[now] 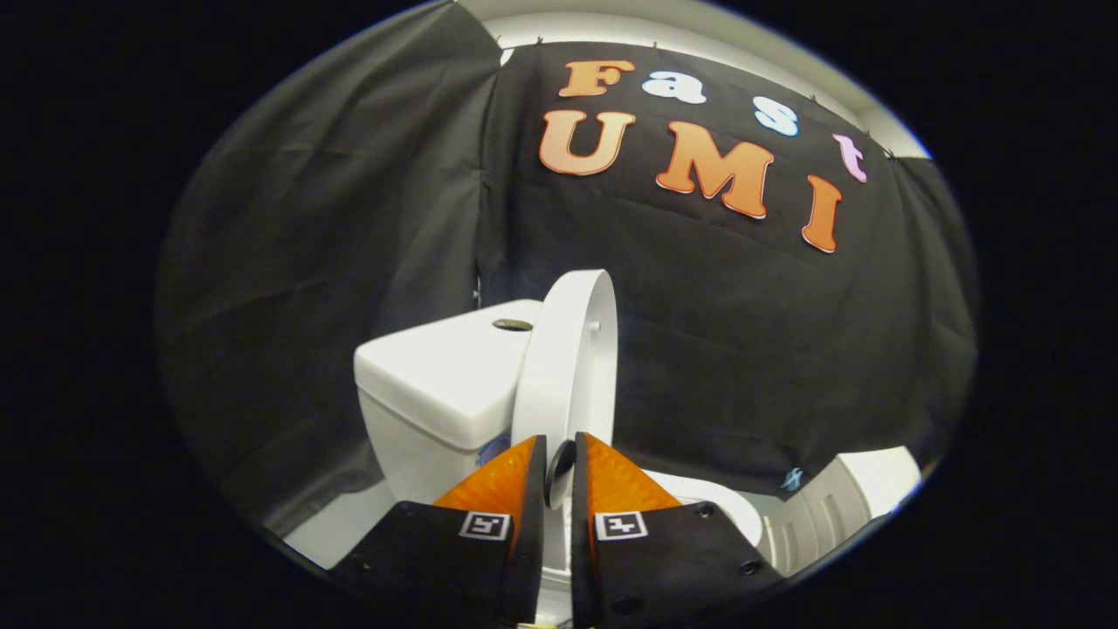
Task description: Open the toilet lid.
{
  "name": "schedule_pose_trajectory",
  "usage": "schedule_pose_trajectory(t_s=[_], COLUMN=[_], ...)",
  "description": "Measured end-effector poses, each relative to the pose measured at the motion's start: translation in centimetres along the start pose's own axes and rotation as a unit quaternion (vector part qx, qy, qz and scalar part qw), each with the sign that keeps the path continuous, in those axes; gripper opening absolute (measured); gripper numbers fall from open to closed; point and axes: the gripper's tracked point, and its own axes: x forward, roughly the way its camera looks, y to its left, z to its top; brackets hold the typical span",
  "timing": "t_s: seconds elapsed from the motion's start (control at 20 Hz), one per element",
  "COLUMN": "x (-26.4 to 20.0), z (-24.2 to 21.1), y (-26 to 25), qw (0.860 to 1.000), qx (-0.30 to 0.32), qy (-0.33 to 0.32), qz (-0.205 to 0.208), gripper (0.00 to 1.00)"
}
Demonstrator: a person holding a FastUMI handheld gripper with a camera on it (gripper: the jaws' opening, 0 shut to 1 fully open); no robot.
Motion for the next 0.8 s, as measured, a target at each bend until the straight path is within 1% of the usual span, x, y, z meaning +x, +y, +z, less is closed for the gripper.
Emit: schedule_pose_trajectory(t_s=[0.05, 0.1, 0.15, 0.25, 0.35, 0.4, 0.6, 0.8], x=[-0.4, -0.9, -1.2, -1.9, -2.3, -2.2, -1.9, -3.8], z=[0.7, 1.4, 2.2, 3.2, 4.5, 5.1, 6.1, 7.0], y=[-0.2, -0.1, -0.2, -1.2, -3.0, -4.1, -11.8, -19.7], qw=[1.000, 1.000, 1.000, 0.999, 0.998, 0.997, 0.997, 0.994], qx=[0.002, 0.001, -0.002, -0.002, 0.009, 0.013, 0.018, 0.048], qy=[-0.009, -0.018, -0.026, -0.043, -0.063, -0.071, -0.074, -0.094], qz=[0.003, 0.008, 0.011, 0.013, 0.015, 0.016, -0.018, -0.037], gripper=[0.37, 0.47, 0.63, 0.76, 0.87, 0.87, 0.87, 0.87])
